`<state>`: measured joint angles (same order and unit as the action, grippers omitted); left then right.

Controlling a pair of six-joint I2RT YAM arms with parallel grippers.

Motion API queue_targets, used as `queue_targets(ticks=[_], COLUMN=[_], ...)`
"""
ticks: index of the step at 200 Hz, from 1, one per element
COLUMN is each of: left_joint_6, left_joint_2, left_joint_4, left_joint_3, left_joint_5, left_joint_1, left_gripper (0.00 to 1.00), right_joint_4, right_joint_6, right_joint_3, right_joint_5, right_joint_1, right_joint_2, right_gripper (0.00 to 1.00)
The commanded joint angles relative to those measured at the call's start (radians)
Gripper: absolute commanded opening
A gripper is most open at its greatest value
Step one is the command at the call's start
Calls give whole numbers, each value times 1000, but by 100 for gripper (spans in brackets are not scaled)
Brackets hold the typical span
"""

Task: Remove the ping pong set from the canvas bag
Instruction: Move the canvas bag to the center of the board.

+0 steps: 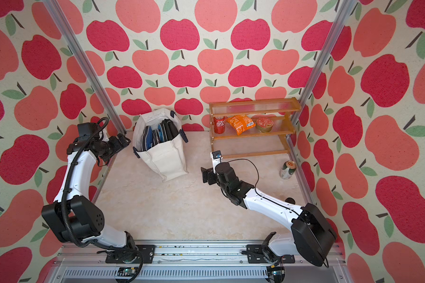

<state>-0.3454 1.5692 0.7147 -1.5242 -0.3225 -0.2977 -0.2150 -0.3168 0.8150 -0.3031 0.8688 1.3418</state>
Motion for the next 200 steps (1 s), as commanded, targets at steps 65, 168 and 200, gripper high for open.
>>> queue_targets(ticks=[65, 168, 200], left_joint_6=[51, 79, 83], left_joint_2=[128, 220, 174], left_joint_4=[2, 25, 5], left_joint_3=[-94, -106, -52], left_joint_5=[-20, -15, -71], left_joint_1=[58, 134, 149], left_gripper=[95, 0, 0], right_joint_4=[13, 143, 211], right_joint_6=[-36, -11, -50], right_joint_3=[72, 317, 481], right_joint_5=[32, 5, 2], right_joint_1=[9, 9, 9], right_joint_2=[75, 194, 278], right_gripper=[91, 90, 89])
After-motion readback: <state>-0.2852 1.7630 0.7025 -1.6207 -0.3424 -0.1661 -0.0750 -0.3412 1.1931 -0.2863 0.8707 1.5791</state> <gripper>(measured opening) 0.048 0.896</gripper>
